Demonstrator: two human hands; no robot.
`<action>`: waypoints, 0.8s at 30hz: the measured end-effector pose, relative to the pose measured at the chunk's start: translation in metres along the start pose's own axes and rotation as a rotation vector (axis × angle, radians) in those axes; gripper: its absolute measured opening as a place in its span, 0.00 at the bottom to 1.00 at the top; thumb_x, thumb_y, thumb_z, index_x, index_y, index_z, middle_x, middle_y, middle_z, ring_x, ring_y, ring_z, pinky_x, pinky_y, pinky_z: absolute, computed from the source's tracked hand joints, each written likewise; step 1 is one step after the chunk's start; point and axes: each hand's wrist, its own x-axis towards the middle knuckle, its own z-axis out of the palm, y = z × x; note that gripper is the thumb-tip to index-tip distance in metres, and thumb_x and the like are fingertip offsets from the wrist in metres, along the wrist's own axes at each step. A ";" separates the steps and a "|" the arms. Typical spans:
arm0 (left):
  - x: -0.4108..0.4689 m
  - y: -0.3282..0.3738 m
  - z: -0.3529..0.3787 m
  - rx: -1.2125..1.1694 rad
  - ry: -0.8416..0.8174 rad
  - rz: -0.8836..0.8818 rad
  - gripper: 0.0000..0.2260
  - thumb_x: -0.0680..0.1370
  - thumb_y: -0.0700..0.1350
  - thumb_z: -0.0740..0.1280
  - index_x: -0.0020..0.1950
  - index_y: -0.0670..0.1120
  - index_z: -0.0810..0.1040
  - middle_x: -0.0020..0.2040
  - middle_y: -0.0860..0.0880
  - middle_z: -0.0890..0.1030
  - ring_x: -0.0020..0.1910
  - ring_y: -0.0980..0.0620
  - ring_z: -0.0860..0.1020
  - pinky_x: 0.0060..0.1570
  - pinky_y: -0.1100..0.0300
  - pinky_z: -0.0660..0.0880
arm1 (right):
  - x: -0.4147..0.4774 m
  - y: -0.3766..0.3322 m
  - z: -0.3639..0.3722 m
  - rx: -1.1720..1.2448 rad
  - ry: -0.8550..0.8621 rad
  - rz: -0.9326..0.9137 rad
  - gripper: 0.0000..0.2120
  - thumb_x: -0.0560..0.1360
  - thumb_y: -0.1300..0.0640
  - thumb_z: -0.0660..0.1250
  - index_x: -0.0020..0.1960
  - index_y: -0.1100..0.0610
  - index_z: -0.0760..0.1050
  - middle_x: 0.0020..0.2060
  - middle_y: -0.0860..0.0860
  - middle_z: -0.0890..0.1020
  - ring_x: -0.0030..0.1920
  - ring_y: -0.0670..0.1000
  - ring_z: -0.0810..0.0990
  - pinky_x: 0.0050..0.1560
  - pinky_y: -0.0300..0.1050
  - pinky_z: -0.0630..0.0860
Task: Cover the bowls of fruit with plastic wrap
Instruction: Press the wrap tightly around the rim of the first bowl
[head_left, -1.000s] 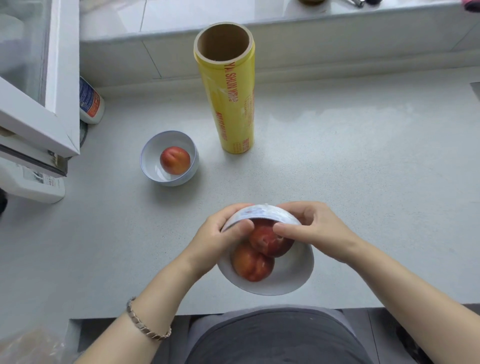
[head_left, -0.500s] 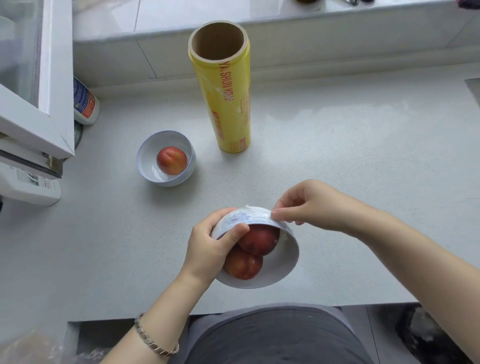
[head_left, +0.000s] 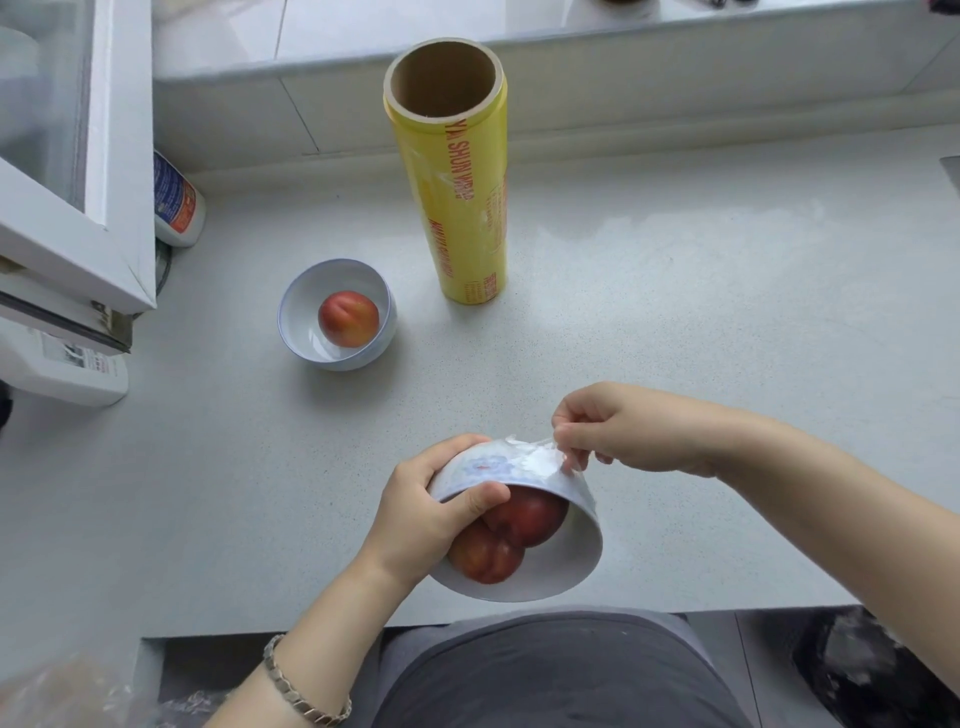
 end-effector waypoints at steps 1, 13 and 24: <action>0.000 0.000 0.001 -0.012 -0.002 0.005 0.22 0.55 0.68 0.73 0.43 0.58 0.82 0.42 0.59 0.83 0.44 0.60 0.79 0.47 0.68 0.74 | 0.001 0.001 0.001 0.014 -0.002 0.011 0.10 0.77 0.59 0.59 0.37 0.54 0.71 0.31 0.45 0.75 0.29 0.40 0.70 0.36 0.34 0.66; 0.001 0.004 0.006 0.025 -0.082 -0.010 0.17 0.60 0.60 0.70 0.46 0.57 0.81 0.44 0.52 0.83 0.45 0.55 0.80 0.47 0.64 0.75 | 0.012 0.001 0.003 0.086 -0.022 0.090 0.18 0.65 0.40 0.71 0.27 0.52 0.76 0.28 0.48 0.73 0.35 0.48 0.70 0.42 0.41 0.67; -0.002 0.002 0.008 0.096 -0.018 0.012 0.19 0.59 0.63 0.69 0.47 0.59 0.79 0.45 0.61 0.82 0.47 0.60 0.79 0.49 0.67 0.73 | 0.029 0.011 0.039 0.472 0.448 -0.163 0.15 0.73 0.55 0.68 0.29 0.54 0.70 0.21 0.46 0.66 0.22 0.41 0.61 0.26 0.33 0.59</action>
